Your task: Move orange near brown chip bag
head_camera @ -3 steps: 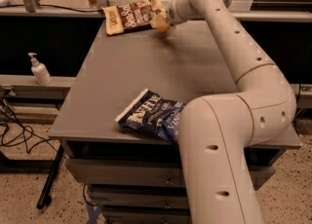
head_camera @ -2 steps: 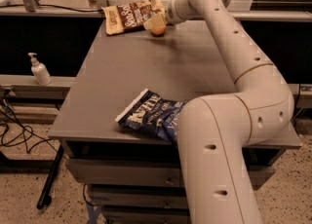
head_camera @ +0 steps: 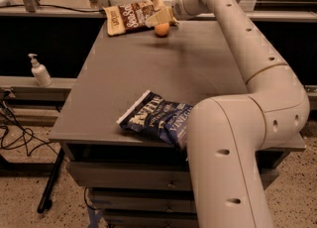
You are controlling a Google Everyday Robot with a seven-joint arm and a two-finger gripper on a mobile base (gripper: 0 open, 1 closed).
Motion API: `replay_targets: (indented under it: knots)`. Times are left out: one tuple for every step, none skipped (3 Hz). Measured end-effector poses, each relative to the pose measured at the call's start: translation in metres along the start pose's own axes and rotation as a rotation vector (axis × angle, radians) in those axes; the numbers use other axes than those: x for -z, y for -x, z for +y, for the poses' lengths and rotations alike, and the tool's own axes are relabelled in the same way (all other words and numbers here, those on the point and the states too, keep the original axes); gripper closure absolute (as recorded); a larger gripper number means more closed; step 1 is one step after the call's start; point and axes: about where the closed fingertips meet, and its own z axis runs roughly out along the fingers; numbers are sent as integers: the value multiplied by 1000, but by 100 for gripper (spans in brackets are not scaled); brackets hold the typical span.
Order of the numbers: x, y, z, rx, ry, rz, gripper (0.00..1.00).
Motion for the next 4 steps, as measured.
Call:
replay_targets:
  knots:
    - [43,-4,-14,-17,-21,-6,0]
    - [103,-16,-25,-28,-52,-35,0]
    - [174,-28,-30,-32,-88,-104,0]
    - [175,-62,-31,-57,-84,-61,0]
